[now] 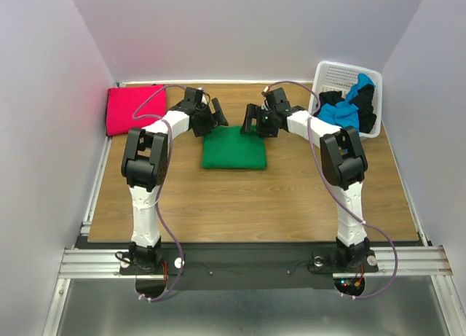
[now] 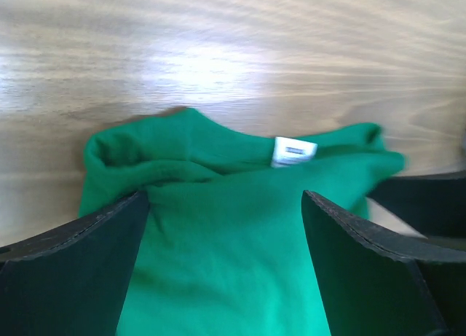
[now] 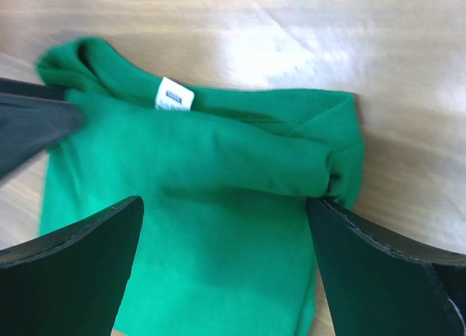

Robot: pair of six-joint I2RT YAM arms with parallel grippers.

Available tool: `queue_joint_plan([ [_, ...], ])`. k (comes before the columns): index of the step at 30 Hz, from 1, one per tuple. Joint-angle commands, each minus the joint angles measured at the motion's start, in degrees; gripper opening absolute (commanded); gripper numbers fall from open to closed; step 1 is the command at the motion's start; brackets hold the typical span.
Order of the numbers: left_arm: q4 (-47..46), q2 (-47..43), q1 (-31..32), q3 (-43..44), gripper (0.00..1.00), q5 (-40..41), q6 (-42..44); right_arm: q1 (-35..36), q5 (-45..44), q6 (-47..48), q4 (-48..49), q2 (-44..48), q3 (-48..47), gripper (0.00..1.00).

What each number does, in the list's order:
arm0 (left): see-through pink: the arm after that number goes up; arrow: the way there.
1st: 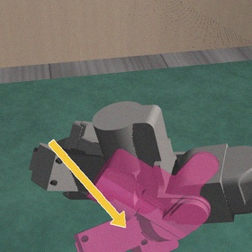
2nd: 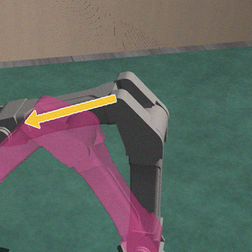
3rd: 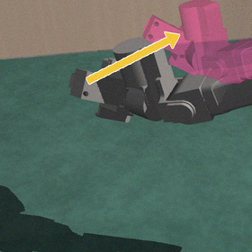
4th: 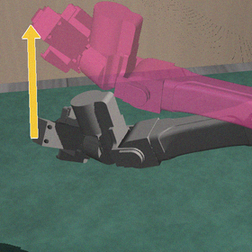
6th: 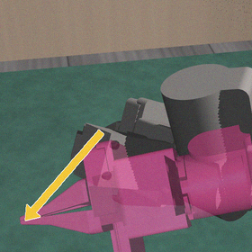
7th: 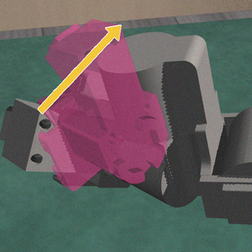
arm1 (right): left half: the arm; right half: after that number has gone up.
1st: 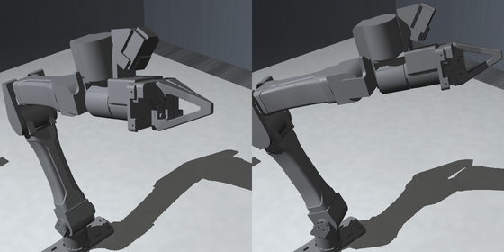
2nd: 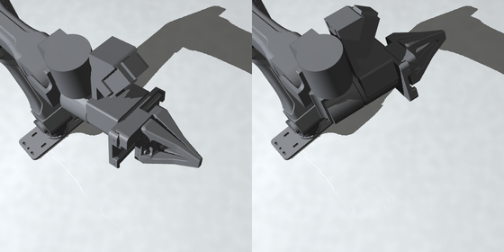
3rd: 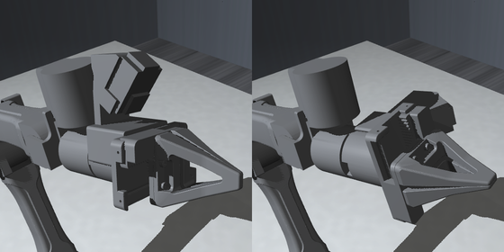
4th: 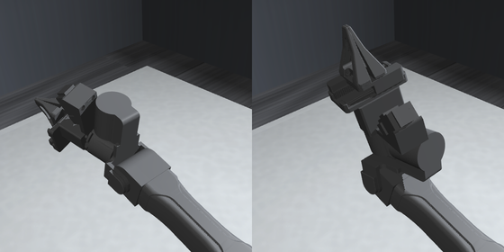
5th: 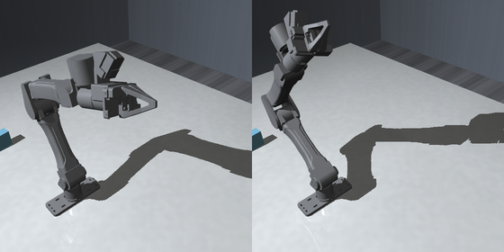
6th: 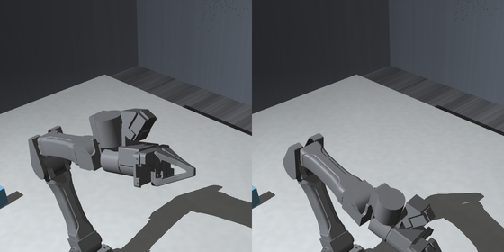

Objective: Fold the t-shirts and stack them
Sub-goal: Fold the tshirt

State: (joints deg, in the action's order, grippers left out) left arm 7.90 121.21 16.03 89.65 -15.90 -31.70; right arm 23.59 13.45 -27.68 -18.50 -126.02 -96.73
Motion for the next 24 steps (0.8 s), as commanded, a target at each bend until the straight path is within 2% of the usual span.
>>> queue_joint_plan([
  [1, 1.5, 2.4, 0.0, 3.0, 0.99, 0.2, 1.4, -0.7, -1.8, -0.4, 0.7, -3.3, -2.6, 1.00],
  [8, 4.7, 4.3, 0.0, 8.2, 0.99, 1.7, 1.8, -1.1, -1.3, -0.3, 0.7, -3.5, -2.8, 1.00],
  [12, 6.8, -0.2, 0.0, 9.0, 0.99, 2.6, 3.1, -1.2, -0.4, 0.8, 0.7, 2.6, -0.7, 1.00],
  [14, 7.3, -5.3, 0.0, 8.0, 0.99, 5.2, 3.6, -1.0, -0.4, 1.7, 0.7, 6.3, 1.8, 1.00],
  [17, 7.5, -13.0, 0.0, 0.9, 0.99, 11.5, 4.6, -1.1, -1.3, 3.3, 0.7, 16.4, 8.6, 1.00],
  [18, 7.3, -14.8, 0.0, -1.1, 0.99, 13.2, 4.8, -1.1, -1.8, 3.4, 0.7, 16.4, 10.7, 1.00],
  [20, 6.3, -18.4, -0.1, -6.9, 0.99, 17.4, 5.2, -1.2, -3.4, 4.0, 0.8, 22.1, 16.9, 1.00],
  [24, 4.8, -19.1, -0.5, -12.7, 0.99, 16.2, 5.3, -1.2, -4.3, 4.4, 0.8, 29.9, 25.3, 1.00],
])
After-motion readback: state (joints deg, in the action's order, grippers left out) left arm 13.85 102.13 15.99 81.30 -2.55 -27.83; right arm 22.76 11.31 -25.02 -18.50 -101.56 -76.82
